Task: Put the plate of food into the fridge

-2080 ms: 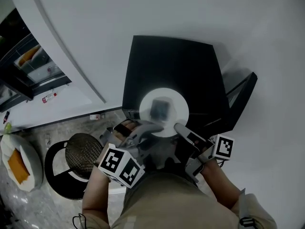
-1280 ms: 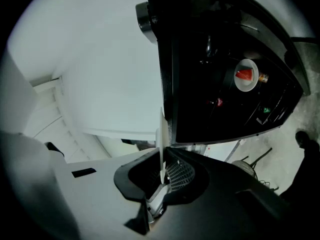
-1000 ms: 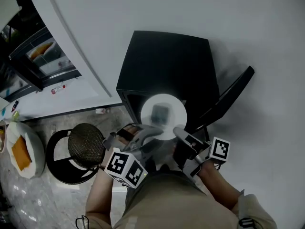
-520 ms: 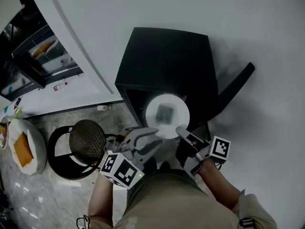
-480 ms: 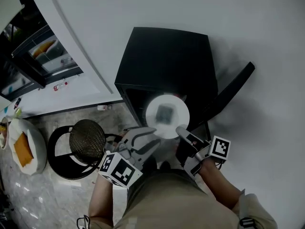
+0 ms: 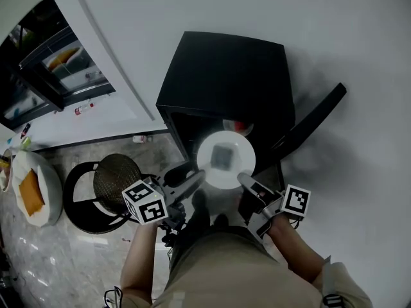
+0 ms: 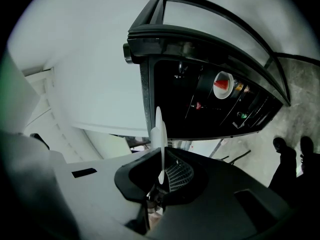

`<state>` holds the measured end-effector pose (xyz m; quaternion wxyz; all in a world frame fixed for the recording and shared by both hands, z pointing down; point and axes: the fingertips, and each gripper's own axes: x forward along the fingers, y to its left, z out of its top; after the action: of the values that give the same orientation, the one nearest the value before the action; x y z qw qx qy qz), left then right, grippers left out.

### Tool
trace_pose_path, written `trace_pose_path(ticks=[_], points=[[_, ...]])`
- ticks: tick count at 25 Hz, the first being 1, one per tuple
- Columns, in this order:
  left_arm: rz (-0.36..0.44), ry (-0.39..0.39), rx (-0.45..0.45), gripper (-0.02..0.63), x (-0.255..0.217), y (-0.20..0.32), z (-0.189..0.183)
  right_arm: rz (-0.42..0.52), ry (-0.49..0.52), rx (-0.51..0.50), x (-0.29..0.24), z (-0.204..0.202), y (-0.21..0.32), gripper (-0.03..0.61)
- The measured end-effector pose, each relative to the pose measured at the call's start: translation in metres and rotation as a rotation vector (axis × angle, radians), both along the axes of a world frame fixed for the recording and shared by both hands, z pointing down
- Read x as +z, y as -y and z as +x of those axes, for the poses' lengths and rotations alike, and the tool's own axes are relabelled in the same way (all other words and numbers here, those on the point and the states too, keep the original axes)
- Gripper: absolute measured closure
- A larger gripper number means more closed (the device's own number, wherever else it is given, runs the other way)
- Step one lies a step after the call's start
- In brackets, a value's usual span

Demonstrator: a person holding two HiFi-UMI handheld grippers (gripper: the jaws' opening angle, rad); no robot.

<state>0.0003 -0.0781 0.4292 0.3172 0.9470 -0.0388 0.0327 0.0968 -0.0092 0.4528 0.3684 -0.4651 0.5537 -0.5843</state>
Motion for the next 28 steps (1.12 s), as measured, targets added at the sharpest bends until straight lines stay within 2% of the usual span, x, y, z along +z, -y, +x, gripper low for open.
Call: trace_pose_path(ticks=[2, 5, 8, 14, 20, 24, 28], points=[[-0.111, -0.056, 0.021, 0.443, 0.006, -0.009, 0.002, -0.003, -0.013, -0.022, 0.001, -0.003, -0.003, 0.552], [-0.209, -0.114, 0.021, 0.446, 0.012, -0.020, 0.004, -0.015, -0.027, -0.055, 0.005, -0.008, -0.009, 0.552], [-0.277, -0.134, 0.010, 0.502, 0.022, -0.031, 0.004, -0.031, -0.037, -0.075, 0.013, -0.011, -0.016, 0.552], [-0.447, -0.151, -0.043, 0.534, 0.036, -0.037, 0.000, -0.054, -0.066, -0.099, 0.021, -0.012, -0.020, 0.552], [-0.468, -0.156, -0.002, 0.532, 0.041, -0.044, 0.005, -0.042, -0.078, -0.115, 0.026, -0.011, -0.017, 0.552], [-0.544, -0.176, -0.033, 0.545, 0.051, -0.034, 0.011, -0.043, -0.102, -0.123, 0.033, -0.004, -0.009, 0.552], [-0.665, -0.194, -0.079, 0.558, 0.067, -0.026, 0.011, -0.058, -0.133, -0.135, 0.042, -0.002, -0.001, 0.552]])
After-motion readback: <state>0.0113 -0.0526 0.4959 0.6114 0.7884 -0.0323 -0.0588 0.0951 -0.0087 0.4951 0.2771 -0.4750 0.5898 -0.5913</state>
